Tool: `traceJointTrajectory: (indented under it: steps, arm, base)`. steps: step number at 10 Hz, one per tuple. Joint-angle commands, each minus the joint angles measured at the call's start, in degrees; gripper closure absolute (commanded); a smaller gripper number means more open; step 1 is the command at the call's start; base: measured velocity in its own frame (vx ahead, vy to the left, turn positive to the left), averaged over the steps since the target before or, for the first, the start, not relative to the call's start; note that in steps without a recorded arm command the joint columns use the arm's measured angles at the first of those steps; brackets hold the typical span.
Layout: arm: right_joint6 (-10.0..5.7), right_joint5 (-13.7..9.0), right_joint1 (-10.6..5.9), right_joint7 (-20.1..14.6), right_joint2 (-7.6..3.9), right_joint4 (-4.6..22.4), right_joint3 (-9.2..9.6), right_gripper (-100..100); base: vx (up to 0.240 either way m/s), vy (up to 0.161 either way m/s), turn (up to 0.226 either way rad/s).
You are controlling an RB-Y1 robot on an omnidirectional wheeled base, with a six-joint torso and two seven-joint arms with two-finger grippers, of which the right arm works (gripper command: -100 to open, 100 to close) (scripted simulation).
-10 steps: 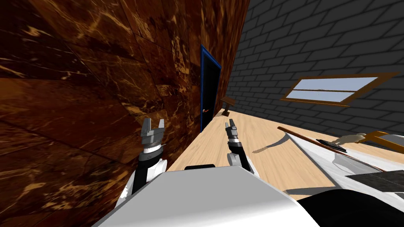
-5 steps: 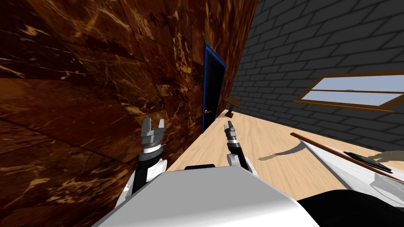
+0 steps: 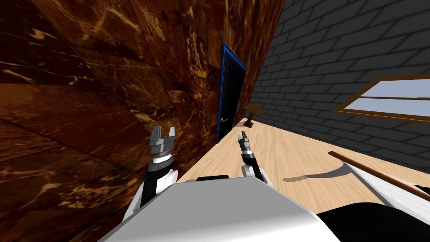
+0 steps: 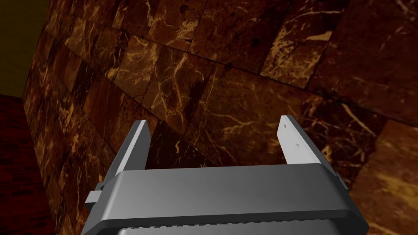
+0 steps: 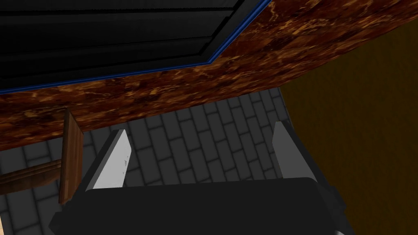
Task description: Pull the door open
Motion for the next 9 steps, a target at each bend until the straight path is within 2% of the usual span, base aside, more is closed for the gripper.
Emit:
traceJointTrajectory:
  steps: [1,9]
  arm:
    - [-0.78,-0.3,-0.61,-0.6,-0.54,2.2,0.01,-100]
    - [-5.02,-1.9,-2.54,-3.4,-3.49,12.7,0.20,-100]
  base:
    - [0.077,-0.065,0.147]
    - [0.075,-0.077,0.163]
